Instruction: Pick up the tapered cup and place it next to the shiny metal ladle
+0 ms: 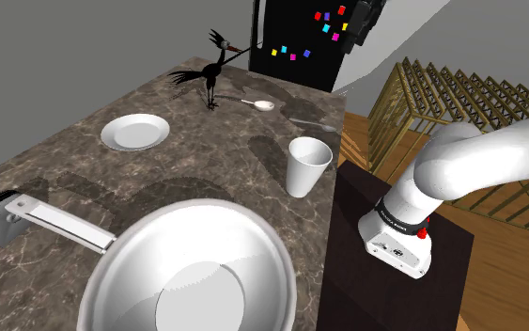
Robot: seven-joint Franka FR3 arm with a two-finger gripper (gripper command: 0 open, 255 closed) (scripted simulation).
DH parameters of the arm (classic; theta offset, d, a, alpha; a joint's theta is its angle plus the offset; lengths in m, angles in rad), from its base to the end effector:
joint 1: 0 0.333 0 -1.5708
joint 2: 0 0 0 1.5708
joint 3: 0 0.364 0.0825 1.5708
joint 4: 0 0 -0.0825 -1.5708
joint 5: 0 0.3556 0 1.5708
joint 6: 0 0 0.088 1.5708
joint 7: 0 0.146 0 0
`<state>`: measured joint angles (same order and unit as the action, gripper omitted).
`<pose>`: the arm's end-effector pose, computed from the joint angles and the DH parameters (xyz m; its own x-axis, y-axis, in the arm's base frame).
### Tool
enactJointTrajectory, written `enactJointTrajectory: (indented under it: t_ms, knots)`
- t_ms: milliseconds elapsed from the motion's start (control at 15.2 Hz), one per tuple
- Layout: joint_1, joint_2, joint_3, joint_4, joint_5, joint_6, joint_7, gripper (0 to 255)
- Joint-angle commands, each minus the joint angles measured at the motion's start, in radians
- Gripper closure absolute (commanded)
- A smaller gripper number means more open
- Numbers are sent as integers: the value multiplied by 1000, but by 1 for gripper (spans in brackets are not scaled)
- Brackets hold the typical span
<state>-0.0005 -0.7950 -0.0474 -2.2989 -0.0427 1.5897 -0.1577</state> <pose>0.2469 -0.0240 0.6146 0.9891 0.1217 0.0827 0.1203 -0.9925 0.0220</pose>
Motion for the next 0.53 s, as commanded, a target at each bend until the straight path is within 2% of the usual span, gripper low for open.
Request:
enactJointTrajectory:
  t_ms: [0,462]
  knots:
    - [0,0,0,0,0,0,0,0]
    - [45,-79,146,-190,60,100,138,0]
